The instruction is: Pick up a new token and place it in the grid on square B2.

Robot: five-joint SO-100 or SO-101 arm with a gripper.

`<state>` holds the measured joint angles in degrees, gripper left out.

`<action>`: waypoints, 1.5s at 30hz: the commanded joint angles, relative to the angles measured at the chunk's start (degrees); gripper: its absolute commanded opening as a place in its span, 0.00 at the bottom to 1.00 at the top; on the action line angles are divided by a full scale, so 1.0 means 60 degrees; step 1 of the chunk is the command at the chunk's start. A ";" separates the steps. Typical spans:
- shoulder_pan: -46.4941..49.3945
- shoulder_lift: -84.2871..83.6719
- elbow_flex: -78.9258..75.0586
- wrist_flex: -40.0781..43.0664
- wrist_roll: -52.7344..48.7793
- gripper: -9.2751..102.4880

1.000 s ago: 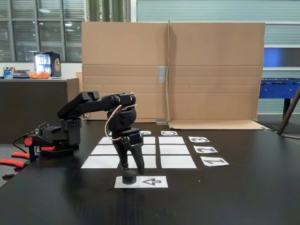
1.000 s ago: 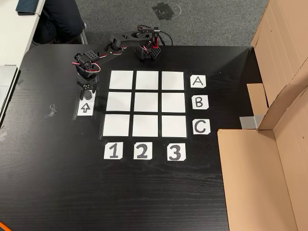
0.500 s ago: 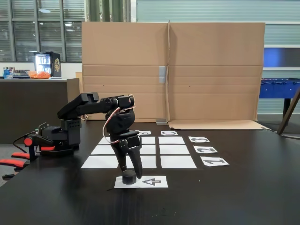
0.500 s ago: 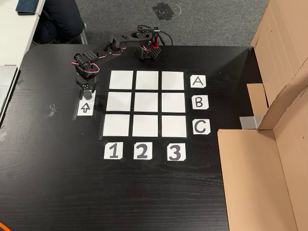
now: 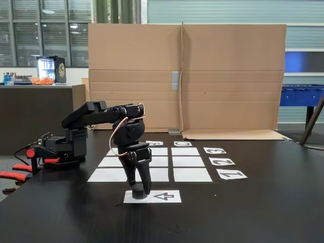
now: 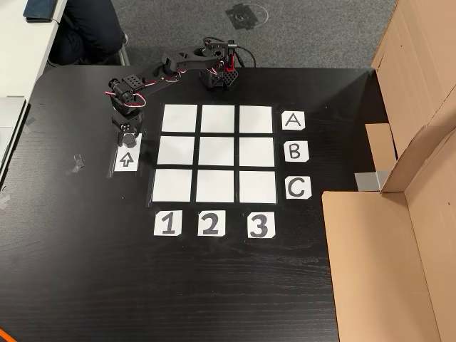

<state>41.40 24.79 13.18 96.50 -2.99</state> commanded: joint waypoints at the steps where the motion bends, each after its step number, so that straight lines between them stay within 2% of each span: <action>1: 0.0073 0.0073 -0.0352 -0.0059 0.0073 0.29; 16: 0.0103 -0.0015 -0.0396 -0.0059 0.0073 0.21; 27: 0.0146 0.0278 -0.0498 0.0044 0.0059 0.21; 45: 0.0264 0.3955 0.0103 0.0352 0.0073 0.19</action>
<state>42.80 39.99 13.01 98.09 -2.81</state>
